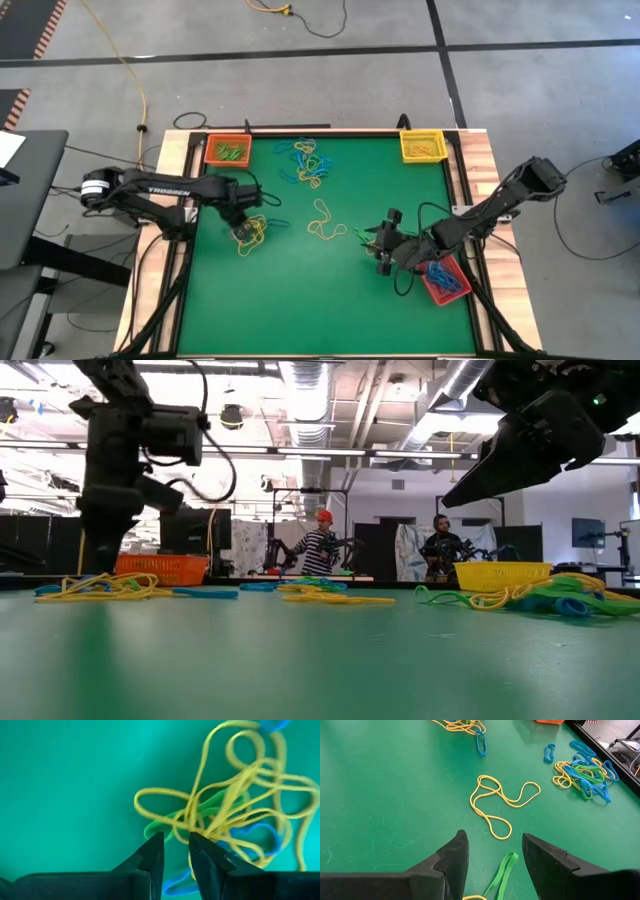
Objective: Sort rubber bands into baskets
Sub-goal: Put the green rubber band into the orange bin
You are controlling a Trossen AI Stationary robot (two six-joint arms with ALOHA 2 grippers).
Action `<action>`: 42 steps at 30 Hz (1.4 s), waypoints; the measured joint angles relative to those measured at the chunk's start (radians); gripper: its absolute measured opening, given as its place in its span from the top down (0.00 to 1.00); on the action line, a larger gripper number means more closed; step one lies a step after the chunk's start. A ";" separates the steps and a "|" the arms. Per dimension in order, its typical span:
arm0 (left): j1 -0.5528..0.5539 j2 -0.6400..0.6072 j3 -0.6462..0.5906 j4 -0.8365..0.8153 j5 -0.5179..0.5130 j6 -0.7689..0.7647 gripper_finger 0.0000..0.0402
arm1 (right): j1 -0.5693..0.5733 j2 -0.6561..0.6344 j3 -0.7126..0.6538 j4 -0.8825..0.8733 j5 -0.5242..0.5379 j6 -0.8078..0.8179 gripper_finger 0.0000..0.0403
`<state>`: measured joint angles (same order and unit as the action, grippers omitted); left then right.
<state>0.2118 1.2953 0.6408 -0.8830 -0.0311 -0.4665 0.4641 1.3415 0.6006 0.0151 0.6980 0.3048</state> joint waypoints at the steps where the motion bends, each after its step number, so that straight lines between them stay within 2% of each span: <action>1: 0.003 0.000 -0.016 0.009 0.000 -0.018 0.80 | 0.000 0.000 0.000 0.000 0.000 0.000 0.47; 7: 0.020 0.000 -0.073 0.033 -0.028 -0.075 0.80 | 0.000 0.000 0.000 0.002 0.000 -0.012 0.47; 13: 0.020 0.000 -0.076 0.072 -0.024 -0.003 0.81 | 0.000 0.000 0.000 0.018 -0.001 -0.015 0.47; 16: 0.020 0.000 -0.076 0.086 -0.019 0.023 0.85 | 0.000 0.000 0.000 0.018 -0.001 -0.016 0.47; 20: 0.017 0.000 -0.076 0.114 -0.034 0.038 0.98 | 0.000 0.000 0.000 0.019 -0.001 -0.018 0.47; 25: 0.002 -0.001 -0.074 0.162 -0.086 0.041 1.00 | 0.000 0.000 0.000 0.020 -0.002 -0.018 0.47; 31: 0.001 -0.002 0.014 0.144 -0.133 0.092 1.00 | 0.000 0.000 0.000 0.021 -0.002 -0.018 0.47; 42: -0.002 -0.002 0.282 0.010 -0.246 0.207 1.00 | 0.000 0.000 0.000 0.016 -0.003 -0.018 0.47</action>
<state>0.2096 1.2934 0.9232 -0.8735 -0.2773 -0.2590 0.4641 1.3415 0.6006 0.0308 0.6949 0.2871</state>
